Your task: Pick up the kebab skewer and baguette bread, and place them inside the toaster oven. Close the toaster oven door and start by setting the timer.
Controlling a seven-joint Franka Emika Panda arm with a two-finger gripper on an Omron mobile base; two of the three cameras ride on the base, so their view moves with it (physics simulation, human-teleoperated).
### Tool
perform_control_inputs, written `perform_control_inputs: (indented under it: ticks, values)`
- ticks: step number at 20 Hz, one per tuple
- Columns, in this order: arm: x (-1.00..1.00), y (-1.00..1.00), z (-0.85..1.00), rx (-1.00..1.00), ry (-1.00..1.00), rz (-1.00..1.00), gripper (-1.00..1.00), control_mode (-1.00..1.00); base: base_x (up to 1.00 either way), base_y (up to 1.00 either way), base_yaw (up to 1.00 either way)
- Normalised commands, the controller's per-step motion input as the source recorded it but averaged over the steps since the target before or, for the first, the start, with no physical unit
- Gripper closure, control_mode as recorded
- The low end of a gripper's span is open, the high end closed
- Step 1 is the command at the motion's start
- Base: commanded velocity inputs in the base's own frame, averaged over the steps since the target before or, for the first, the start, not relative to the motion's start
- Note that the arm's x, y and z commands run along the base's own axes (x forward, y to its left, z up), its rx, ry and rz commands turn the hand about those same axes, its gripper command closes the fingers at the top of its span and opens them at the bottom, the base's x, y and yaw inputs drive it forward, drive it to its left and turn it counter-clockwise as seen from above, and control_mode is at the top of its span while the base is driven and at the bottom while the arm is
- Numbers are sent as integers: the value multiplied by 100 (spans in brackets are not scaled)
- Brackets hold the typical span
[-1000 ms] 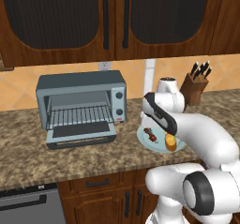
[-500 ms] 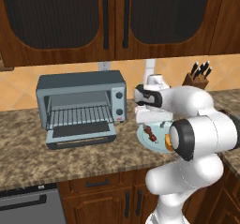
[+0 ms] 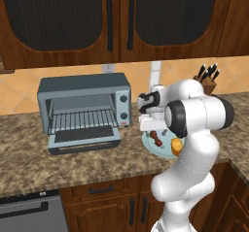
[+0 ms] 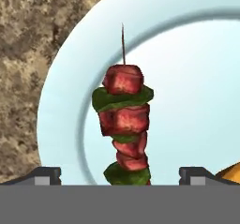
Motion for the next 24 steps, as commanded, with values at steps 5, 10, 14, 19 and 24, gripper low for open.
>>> perform_control_inputs:
  ticks: [5,10,14,19,24]
  values:
    - [-3,-1,-43,3,-28,13,-100,-100,0,0,0]
    - [0,-5,-37,3,-14,9,-100,-100,0,0,0]
    - [0,0,0,0,2,1,-100,-100,0,0,0]
    - [0,0,0,0,0,0,-100,-100,0,0,0]
    - [3,0,0,0,1,0,100,-100,0,0,0]
